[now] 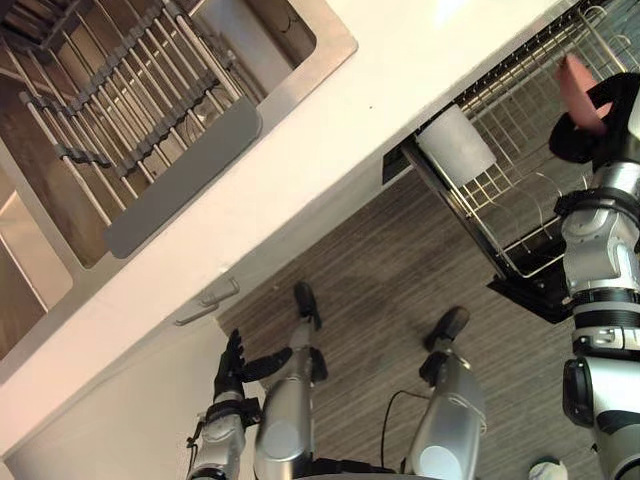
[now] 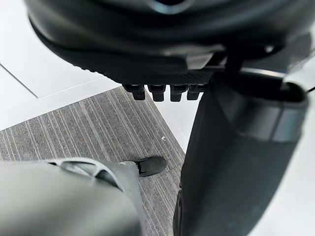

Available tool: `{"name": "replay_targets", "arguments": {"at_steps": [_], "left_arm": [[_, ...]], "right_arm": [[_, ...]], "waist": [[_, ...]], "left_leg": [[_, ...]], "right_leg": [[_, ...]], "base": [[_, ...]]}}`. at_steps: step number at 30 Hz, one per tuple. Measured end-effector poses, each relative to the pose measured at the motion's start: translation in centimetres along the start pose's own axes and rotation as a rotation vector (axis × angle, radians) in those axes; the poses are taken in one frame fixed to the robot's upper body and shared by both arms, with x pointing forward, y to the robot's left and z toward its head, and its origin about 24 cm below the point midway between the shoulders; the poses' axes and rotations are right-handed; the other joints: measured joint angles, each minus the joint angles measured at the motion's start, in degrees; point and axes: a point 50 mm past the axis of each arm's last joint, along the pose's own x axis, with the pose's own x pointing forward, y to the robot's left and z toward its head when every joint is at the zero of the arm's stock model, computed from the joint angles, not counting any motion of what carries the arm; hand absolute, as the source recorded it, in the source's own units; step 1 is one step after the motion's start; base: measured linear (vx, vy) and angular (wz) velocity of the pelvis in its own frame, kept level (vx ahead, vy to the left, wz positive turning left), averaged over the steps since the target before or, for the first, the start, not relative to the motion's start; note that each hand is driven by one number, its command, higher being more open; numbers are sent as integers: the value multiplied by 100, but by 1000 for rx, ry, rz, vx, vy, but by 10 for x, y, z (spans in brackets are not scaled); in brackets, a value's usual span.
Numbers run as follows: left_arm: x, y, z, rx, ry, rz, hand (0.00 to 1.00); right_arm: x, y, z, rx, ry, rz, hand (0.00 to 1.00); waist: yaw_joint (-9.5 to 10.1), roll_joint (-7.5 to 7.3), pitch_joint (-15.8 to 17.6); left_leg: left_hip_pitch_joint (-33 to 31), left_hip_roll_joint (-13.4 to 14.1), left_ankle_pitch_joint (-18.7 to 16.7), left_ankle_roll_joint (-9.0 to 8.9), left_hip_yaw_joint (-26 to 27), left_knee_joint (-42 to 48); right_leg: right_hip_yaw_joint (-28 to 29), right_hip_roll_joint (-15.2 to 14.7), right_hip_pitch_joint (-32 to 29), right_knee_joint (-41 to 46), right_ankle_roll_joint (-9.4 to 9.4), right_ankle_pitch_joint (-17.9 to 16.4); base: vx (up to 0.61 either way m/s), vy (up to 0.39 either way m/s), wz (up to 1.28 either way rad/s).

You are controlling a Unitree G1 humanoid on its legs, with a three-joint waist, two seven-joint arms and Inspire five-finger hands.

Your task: Walk over to the sink, pick up the cup, carry it to the dishwasher, place the cup inside the dishwasher, then close the dishwasher door

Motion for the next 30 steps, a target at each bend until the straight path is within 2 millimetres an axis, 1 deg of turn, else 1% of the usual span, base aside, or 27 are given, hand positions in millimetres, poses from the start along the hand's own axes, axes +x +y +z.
{"name": "replay_targets", "arguments": {"at_steps": [3,4,6,8,9,10,11,12,13,15,16,17,18,20,21,23,24,26,30], "left_arm": [[0,-4,1,-10,-5,-25,100],[0,-6,4,-17,-19,-37,100],[0,-7,6,-19,-28,-50,100],[-1,-8,6,-24,-29,-65,100],[-1,-8,5,-25,-28,-67,100],[-2,-9,3,-28,-24,-69,100],[-3,-9,2,-30,-21,-68,100],[-6,-7,-4,-36,-7,-60,100],[-7,-6,-7,-41,2,-52,100],[-13,3,-21,-55,54,-6,100],[-15,6,-26,-60,74,8,100],[-19,11,-34,-76,104,41,100],[-21,15,-37,-78,116,64,100],[-28,23,-47,-73,152,108,100],[-30,26,-50,-74,163,118,100],[-38,33,-61,-45,196,161,100],[-40,34,-63,-35,201,170,100],[-45,38,-68,-8,221,195,100],[-50,42,-75,-1,246,223,100]], "right_arm": [[-1,2,-1,37,11,40,100],[-3,4,-1,55,9,63,100],[-9,6,0,85,-2,89,100],[-24,8,6,218,-44,113,100],[-30,9,8,254,-57,120,100],[-41,11,12,327,-87,140,100],[-46,12,14,361,-102,149,100],[-61,16,18,441,-128,185,100],[-67,17,18,488,-131,210,100],[-96,30,6,695,-60,321,100],[-103,34,2,761,-28,354,100],[-119,42,-10,866,45,407,100],[-131,47,-19,935,99,438,100],[-161,56,-35,1053,211,476,100],[-169,57,-39,1075,240,479,100],[-195,56,-50,1119,311,472,100],[-199,56,-51,1123,321,466,100],[-207,52,-54,1137,334,425,100],[-206,41,-59,1083,333,360,100]], "waist": [[0,68,-2],[0,99,0],[-1,109,-3],[-37,109,-4],[-63,108,-6],[-111,105,-16],[-129,99,-30],[-163,53,-86],[-180,18,-113],[-228,-179,-364],[-241,-226,-432],[-281,-314,-597],[-293,-381,-711],[-336,-486,-1008],[-351,-505,-1104],[-419,-579,-1483],[-440,-602,-1557],[-463,-654,-1806],[-475,-711,-2055]], "left_leg": [[21,-10,-1,0,-93,0],[74,-16,-1,0,-127,0],[163,-17,-2,0,-137,0],[375,-21,-5,-2,-168,-4],[445,-21,-9,-3,-180,-8],[586,-21,-33,-9,-203,-15],[653,-21,-54,-15,-212,-21],[815,-22,-127,-34,-232,-59],[880,-31,-131,-37,-231,-80],[1054,-33,-165,-52,-241,-105],[1102,-30,-183,-54,-249,-106],[1187,-26,-218,-71,-296,-107],[1263,-22,-242,-79,-314,-107],[1452,-16,-316,-91,-366,-109],[1507,-17,-338,-96,-385,-109],[1705,-8,-418,-130,-437,-109],[1760,0,-436,-140,-439,-109],[1966,57,-497,-191,-427,-111],[2231,187,-554,-266,-357,-114]], "right_leg": [[6,-8,16,2,0,0],[9,-12,64,3,0,0],[10,-13,148,1,1,-1],[0,-13,378,-26,3,-2],[-14,-10,460,-49,4,-3],[-44,1,639,-100,25,-2],[-56,7,719,-124,46,1],[-50,23,860,-179,79,13],[-49,24,924,-200,91,20],[-87,51,1145,-311,128,35],[-113,62,1230,-360,139,41],[-197,83,1412,-463,161,53],[-238,108,1548,-554,184,67],[-359,163,1897,-782,241,107],[-396,179,2004,-847,254,115],[-499,245,2362,-1084,300,145],[-513,264,2440,-1136,306,150],[-524,363,2693,-1294,316,165],[-491,520,2950,-1429,305,173]], "base": [[5,-10,0],[0,0,0],[9,-11,-2],[11,-12,-2],[0,0,0],[0,0,0],[-6,13,-6],[-9,13,-7],[-16,30,-7],[0,0,0],[48,-5,7],[44,-8,10],[62,-13,11],[83,-20,10],[99,-28,13],[104,-33,9],[93,-34,1],[68,-38,-8],[19,-49,-13]]}}
